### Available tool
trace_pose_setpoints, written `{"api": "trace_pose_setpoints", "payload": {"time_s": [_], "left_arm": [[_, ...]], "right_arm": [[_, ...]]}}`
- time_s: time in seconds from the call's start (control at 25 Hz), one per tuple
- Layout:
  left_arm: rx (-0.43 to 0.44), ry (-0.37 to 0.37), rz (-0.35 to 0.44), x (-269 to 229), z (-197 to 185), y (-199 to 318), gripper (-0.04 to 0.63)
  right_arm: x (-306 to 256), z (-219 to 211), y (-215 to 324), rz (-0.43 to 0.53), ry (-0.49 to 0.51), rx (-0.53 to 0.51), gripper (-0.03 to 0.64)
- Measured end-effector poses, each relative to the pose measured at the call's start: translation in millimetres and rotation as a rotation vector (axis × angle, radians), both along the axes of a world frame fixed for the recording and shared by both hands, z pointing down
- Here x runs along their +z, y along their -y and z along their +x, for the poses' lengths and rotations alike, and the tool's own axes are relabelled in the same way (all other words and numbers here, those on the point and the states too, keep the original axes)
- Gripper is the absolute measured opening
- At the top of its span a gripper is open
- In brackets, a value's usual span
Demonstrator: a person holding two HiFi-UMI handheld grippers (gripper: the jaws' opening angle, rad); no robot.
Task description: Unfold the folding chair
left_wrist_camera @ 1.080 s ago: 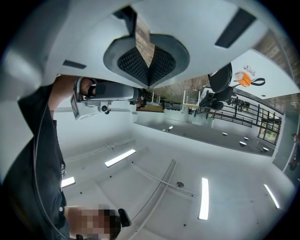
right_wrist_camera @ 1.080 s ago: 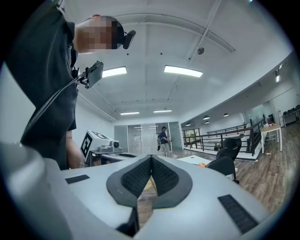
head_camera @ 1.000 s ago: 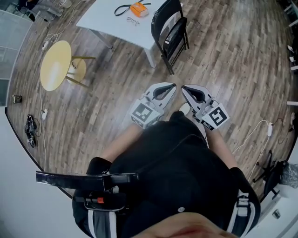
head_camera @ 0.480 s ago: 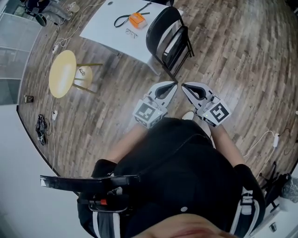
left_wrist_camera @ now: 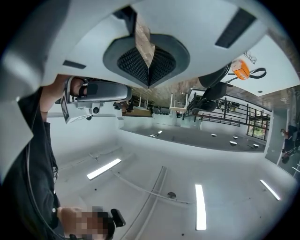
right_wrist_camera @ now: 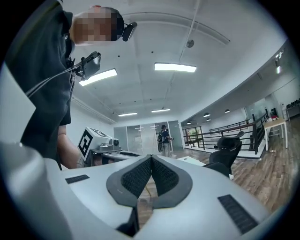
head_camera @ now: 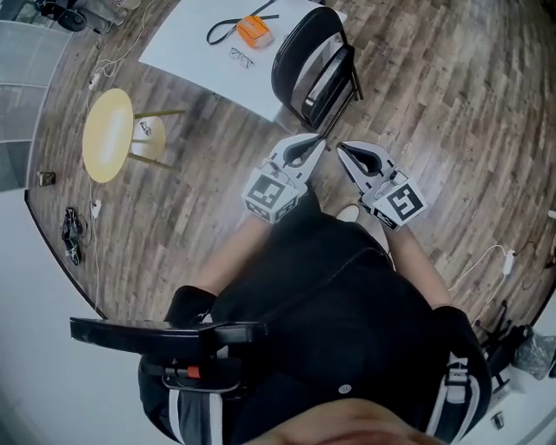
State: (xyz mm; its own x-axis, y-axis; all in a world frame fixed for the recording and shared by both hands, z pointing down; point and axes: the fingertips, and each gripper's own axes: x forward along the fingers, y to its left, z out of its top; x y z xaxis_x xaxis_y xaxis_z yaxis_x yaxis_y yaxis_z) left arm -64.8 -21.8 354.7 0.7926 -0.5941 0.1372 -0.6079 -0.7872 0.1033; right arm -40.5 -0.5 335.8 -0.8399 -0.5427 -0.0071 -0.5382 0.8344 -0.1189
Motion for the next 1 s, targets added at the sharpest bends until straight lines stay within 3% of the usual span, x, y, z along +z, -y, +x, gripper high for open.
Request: {"api": "trace_pose_setpoints", "payload": {"time_s": [0.28, 0.44, 0.68, 0.84, 1.0], "left_arm": [[0.049, -0.003, 0.0, 9, -41, 96, 0.005], [0.071, 0.021, -0.047, 28, -71, 152, 0.005], [0.054, 0.151, -0.197, 102, -109, 227, 0.008], [0.07, 0.214, -0.331, 141, -113, 256, 0.127], [0.035, 0.328, -0.449, 175, -114, 288, 0.185]], "right_arm": [[8, -44, 96, -0.034, -0.012, 0.083, 0.008], [25, -67, 147, -0.076, -0.05, 0.136, 0.008], [47, -87, 205, -0.108, -0.073, 0.24, 0.008], [70, -96, 225, -0.168, -0.09, 0.277, 0.008], [89, -99, 234, -0.234, -0.112, 0.276, 0.008]]}}
